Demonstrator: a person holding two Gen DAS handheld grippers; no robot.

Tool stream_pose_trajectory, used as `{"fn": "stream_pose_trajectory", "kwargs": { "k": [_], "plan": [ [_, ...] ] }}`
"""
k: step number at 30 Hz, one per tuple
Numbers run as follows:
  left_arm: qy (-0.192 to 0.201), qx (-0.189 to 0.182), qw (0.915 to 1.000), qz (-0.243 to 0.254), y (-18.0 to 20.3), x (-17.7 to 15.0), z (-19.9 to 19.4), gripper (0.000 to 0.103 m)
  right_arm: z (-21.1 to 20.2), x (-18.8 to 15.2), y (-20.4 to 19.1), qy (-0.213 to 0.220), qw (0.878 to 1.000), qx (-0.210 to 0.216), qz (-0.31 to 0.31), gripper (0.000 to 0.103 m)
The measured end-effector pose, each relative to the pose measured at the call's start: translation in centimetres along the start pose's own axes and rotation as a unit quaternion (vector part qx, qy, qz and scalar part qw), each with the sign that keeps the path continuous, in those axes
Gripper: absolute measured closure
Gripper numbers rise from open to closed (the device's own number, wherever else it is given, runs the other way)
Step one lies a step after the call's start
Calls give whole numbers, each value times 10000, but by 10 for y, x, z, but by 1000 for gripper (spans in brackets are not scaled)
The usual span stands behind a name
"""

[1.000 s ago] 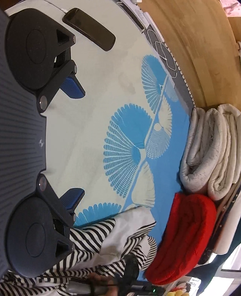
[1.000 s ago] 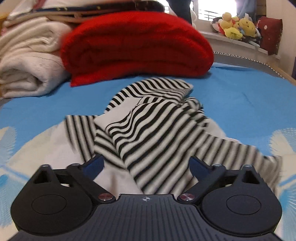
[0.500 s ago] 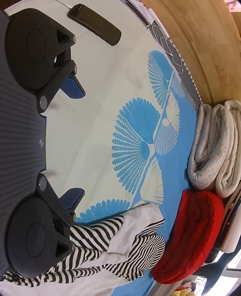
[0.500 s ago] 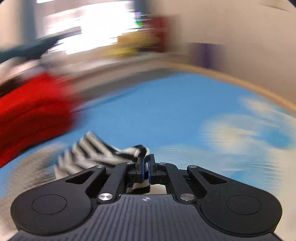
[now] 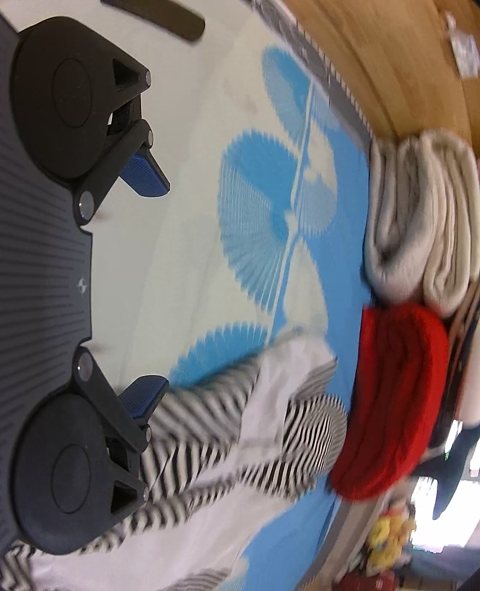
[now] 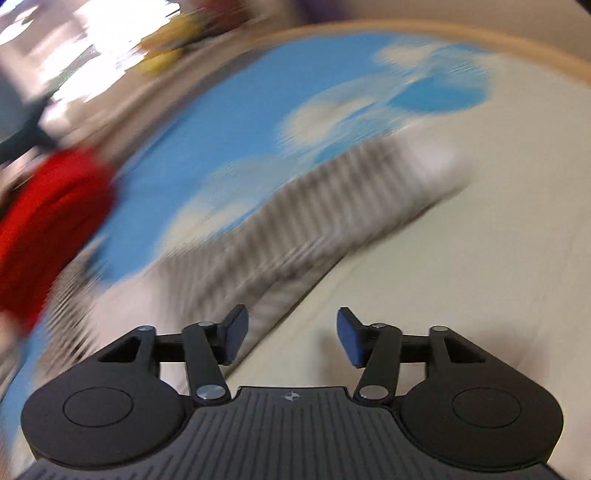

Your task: Fold small clothes

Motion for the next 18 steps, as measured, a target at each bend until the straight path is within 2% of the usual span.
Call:
{"fn": "stream_pose_trajectory", "kwargs": {
  "k": [2, 4, 6, 8, 10, 13, 16, 18],
  "plan": [
    [4, -378, 9993, 81, 16, -1, -2, 0, -18, -52, -7, -350, 9981, 331, -376, 37],
    [43, -673, 9975, 190, 30, -4, -4, 0, -42, -98, -3, -221, 9959, 623, -618, 30],
    [106, -1008, 9945, 276, 47, -6, -9, 0, -50, -127, 8, 81, 9933, 475, -1049, 25],
    [127, -1345, 9904, 286, 67, -10, -14, 0, -39, -143, 16, -42, 9870, 228, -1590, 25],
    [-58, -1598, 9866, 328, 86, -14, -14, 0, -33, -151, 21, -168, 9832, 190, -1807, 26],
    [-500, -2079, 9762, 360, 126, -9, -3, 0, -29, -142, 29, -56, 9859, 65, -1674, 26],
    [-1241, -2338, 9643, 112, 161, -6, 26, 0, -25, -132, 35, -164, 9893, 0, -1447, 26],
    [-1686, -2528, 9527, -64, 182, -7, 44, 0, -26, -128, 35, -267, 9911, 82, -1304, 26]
  ]
}}
Point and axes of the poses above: each gripper's, at about its wrist camera, not at the fingertips, and z roughly the way its jaws point, y to its right, x to its top, the point moved 9 cm from there along z, roughly the way its jaws point, and after that the axes turned 15 degrees about z, right-handed, at the moved point
